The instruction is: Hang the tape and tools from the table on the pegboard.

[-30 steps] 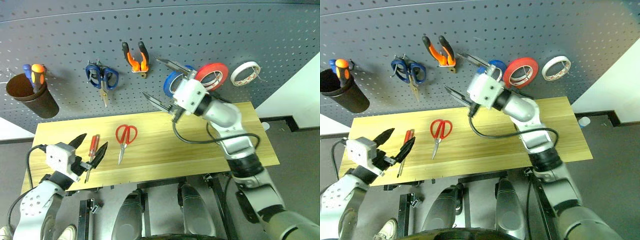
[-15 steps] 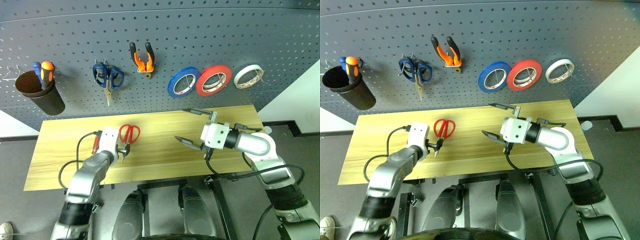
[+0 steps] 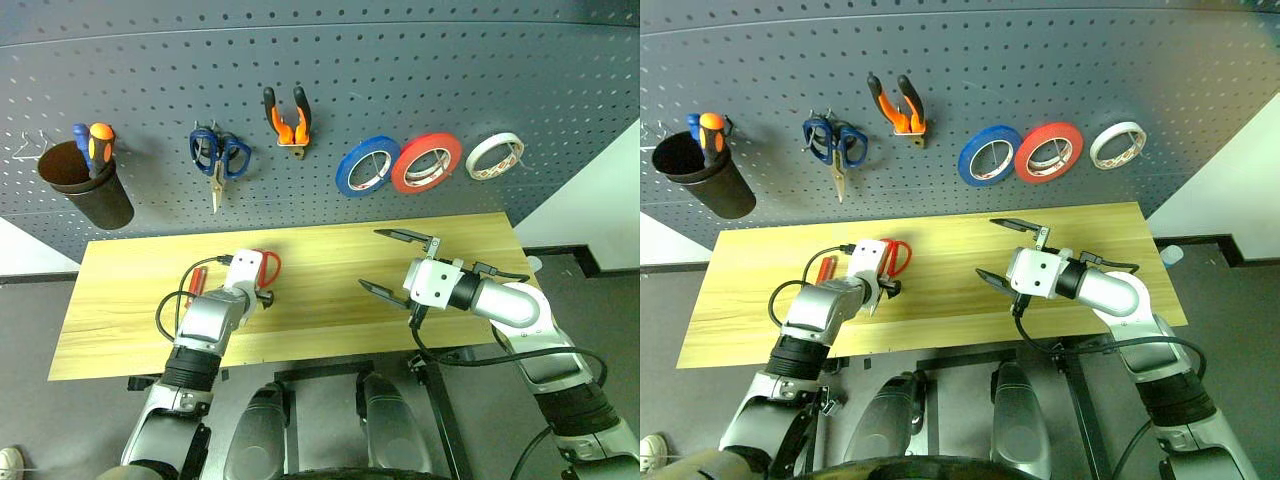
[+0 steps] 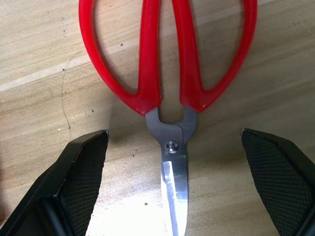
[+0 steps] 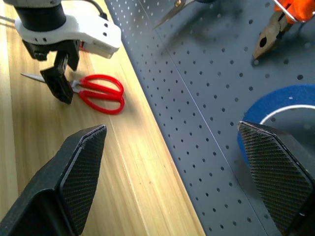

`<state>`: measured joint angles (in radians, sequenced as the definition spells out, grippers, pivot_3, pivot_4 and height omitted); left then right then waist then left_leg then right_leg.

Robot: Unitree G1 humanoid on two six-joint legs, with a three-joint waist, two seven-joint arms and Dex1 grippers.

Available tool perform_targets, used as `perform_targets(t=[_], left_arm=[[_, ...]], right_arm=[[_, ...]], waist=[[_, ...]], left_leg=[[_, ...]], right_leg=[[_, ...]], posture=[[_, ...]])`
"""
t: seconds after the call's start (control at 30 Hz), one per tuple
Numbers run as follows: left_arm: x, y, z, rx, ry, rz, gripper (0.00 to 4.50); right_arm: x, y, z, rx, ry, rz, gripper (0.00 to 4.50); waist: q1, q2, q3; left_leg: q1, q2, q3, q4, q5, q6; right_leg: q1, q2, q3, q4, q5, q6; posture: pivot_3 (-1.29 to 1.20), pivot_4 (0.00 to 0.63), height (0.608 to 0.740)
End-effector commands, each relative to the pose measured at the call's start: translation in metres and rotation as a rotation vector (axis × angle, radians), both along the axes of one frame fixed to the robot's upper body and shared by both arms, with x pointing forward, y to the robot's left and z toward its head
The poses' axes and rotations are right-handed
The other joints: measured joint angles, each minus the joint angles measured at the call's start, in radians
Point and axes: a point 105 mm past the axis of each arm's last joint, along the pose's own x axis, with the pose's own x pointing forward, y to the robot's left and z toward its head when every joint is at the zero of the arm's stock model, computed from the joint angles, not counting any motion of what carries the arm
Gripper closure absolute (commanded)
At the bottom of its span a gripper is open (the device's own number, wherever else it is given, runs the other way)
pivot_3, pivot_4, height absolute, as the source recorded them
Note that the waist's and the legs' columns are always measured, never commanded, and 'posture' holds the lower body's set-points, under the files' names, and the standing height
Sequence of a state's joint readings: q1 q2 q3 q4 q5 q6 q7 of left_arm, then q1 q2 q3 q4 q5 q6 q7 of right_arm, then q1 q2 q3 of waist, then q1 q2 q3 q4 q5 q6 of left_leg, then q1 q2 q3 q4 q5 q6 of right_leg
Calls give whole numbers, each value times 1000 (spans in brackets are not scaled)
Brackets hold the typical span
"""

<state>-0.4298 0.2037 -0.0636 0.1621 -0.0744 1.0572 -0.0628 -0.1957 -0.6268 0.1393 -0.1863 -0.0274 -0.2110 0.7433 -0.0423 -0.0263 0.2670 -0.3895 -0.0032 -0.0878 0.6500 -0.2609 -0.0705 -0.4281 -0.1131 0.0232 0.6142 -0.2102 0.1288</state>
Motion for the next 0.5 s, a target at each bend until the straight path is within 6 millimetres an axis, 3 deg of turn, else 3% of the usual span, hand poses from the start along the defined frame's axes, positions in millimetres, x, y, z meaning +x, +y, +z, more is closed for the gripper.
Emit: perform_targets(t=[0.03,0.07,0.13,0.27,0.4,0.5], left_arm=[[0,7,-6,-7,44,44,5],[1,7,-7,-10,46,45,5],[3,6,-6,-14,44,43,598],[4,2,-4,-18,32,34,1972],[3,2,-5,-17,40,35,3374],[1,1,-6,-38,48,45,3413]], right_arm=[[-4,-8,-1,0,13,-9,0],[-6,-8,-4,5,53,-3,0],[-14,-11,-13,24,163,17,0],[-27,-19,-29,31,358,49,0],[-24,-31,-35,33,428,14,0],[-15,-36,-30,77,435,-22,0]], waist=[[0,0,-2],[0,0,-2],[0,-1,-2],[-1,-1,-3],[-2,-1,-4],[-1,-2,-4]], left_leg=[[0,0,0,0,0,-1],[0,0,0,0,0,-1],[0,0,0,0,0,-1],[0,0,0,0,0,-1],[1,0,0,1,1,-1],[1,0,0,1,1,-1]], right_leg=[[0,0,0,0,0,0],[1,0,0,0,1,1],[1,0,0,0,1,1],[1,0,0,0,1,1],[1,0,0,0,2,1],[1,0,0,0,2,1]], posture=[[-59,174,729],[-59,174,729],[-62,174,729],[-64,176,729],[-64,176,729],[-57,179,729]])
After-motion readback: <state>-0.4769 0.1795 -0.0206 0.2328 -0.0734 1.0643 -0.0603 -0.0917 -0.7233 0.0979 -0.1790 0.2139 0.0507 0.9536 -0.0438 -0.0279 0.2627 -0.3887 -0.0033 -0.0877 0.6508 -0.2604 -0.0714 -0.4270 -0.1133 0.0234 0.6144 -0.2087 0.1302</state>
